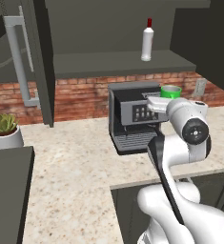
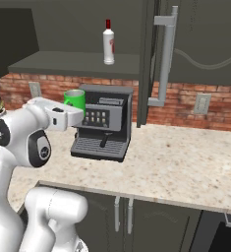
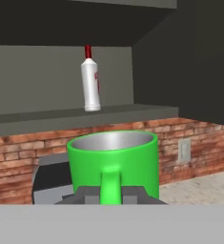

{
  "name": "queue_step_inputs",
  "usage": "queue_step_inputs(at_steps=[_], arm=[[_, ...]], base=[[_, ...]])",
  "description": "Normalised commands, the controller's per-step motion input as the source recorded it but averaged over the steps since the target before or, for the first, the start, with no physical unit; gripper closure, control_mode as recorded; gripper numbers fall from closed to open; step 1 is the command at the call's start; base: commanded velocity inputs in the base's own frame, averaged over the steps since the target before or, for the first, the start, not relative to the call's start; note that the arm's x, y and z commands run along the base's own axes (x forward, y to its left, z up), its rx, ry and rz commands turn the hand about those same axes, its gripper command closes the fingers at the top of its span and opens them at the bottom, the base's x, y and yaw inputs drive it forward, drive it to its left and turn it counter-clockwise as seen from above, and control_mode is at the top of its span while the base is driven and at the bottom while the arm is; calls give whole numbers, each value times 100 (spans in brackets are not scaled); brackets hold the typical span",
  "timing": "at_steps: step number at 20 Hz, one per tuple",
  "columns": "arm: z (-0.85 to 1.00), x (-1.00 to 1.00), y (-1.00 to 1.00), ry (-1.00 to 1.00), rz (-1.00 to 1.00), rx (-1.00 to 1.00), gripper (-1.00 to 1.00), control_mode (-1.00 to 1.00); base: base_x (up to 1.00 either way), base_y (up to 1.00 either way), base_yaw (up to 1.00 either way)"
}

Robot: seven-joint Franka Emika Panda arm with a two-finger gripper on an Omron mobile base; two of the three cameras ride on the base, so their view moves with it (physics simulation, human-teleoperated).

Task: Open the cabinet directly in front. Then move the liquor and the mug to the dining counter with the jar on it.

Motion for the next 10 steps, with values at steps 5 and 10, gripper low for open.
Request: queue_step_inputs(at_steps=[5, 10], arm=[[0, 0, 0, 0, 0, 0, 100, -100], [0, 0, 0, 0, 0, 0, 100, -100]], base=[[0, 0, 0], [0, 0, 0]])
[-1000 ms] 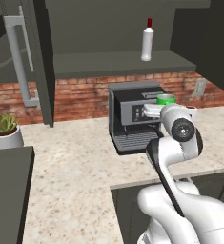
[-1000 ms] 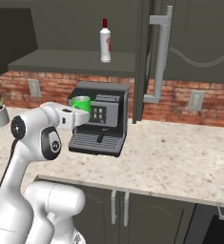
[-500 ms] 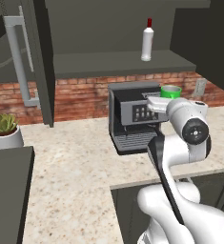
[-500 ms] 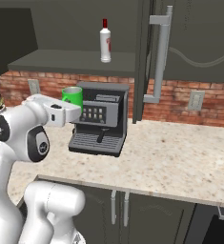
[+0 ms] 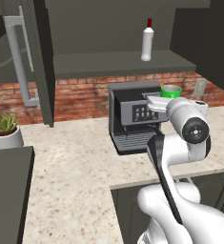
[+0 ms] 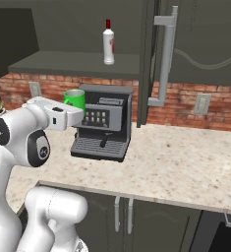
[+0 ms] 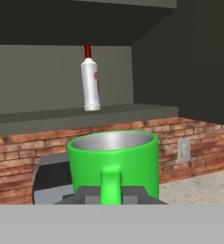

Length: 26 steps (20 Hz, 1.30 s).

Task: Open the cabinet directly in front. Then move the liquor and the mug to the dining counter with the jar on it.

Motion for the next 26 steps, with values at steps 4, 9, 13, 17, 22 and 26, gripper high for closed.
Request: queue_step_inputs(at_steps=[4, 9, 13, 17, 22, 26], arm=[[0, 0, 0, 0, 0, 0, 100, -100], [0, 0, 0, 0, 0, 0, 100, -100], [-4, -15, 0, 2, 1, -1, 100, -100], [0, 0, 0, 0, 0, 0, 100, 100], [0, 0, 0, 0, 0, 0, 100, 100], [0, 0, 0, 0, 0, 0, 100, 100]], base=[[0, 0, 0], [0, 0, 0], [0, 0, 0], [-76, 0, 4], [-59, -6, -9], [-16, -16, -19]])
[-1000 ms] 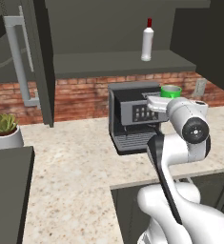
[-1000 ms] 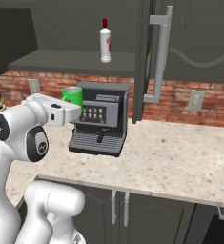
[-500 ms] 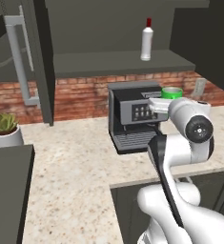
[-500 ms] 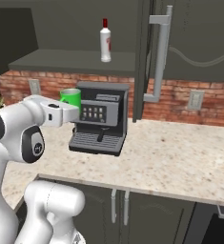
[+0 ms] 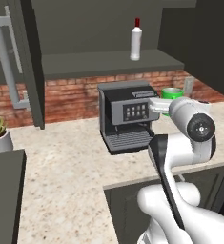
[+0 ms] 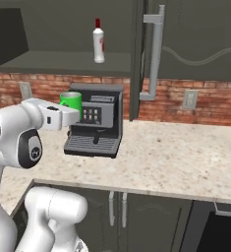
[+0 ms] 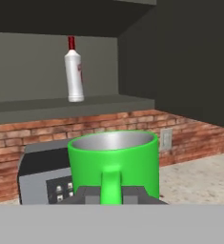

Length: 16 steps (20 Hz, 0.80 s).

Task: Open the cabinet directly in front. Then move the liquor and the mug to the dining counter with the jar on it.

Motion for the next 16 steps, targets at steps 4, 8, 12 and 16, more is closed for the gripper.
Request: queue_step_inputs(at_steps=[4, 8, 12, 16], arm=[[0, 0, 0, 0, 0, 0, 100, 100], [0, 0, 0, 0, 0, 0, 100, 100], [0, 0, 0, 0, 0, 0, 100, 100], [0, 0, 0, 0, 0, 0, 100, 100]], base=[[17, -18, 2], [0, -3, -1], [1, -44, -8], [0, -74, 17]])
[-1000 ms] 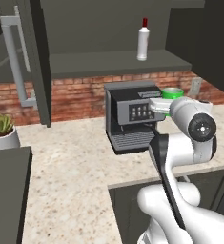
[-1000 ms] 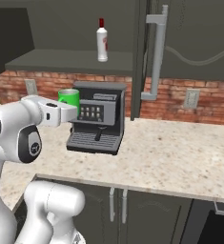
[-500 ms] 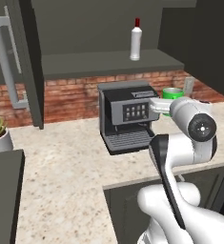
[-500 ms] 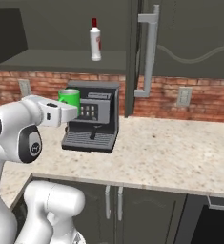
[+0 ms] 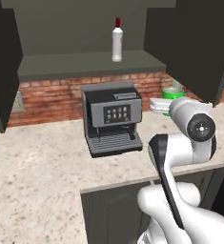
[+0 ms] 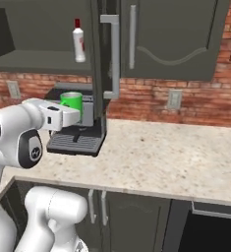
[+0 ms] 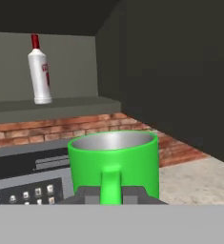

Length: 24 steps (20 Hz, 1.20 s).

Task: Open the cabinet directly in front. Then move the liquor and the mug to the dining counter with the jar on it.

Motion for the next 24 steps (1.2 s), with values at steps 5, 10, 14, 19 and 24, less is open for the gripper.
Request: queue_step_inputs(at_steps=[5, 10, 14, 19, 24], arm=[[0, 0, 0, 0, 0, 0, 100, 100], [0, 0, 0, 0, 0, 0, 100, 100], [0, 0, 0, 0, 0, 0, 100, 100], [0, 0, 0, 0, 0, 0, 100, 100], [0, 0, 0, 0, 0, 0, 100, 100]], base=[[-38, -51, 34], [-82, -13, 64], [-79, 0, 70], [-68, -5, 75], [-76, -14, 74]])
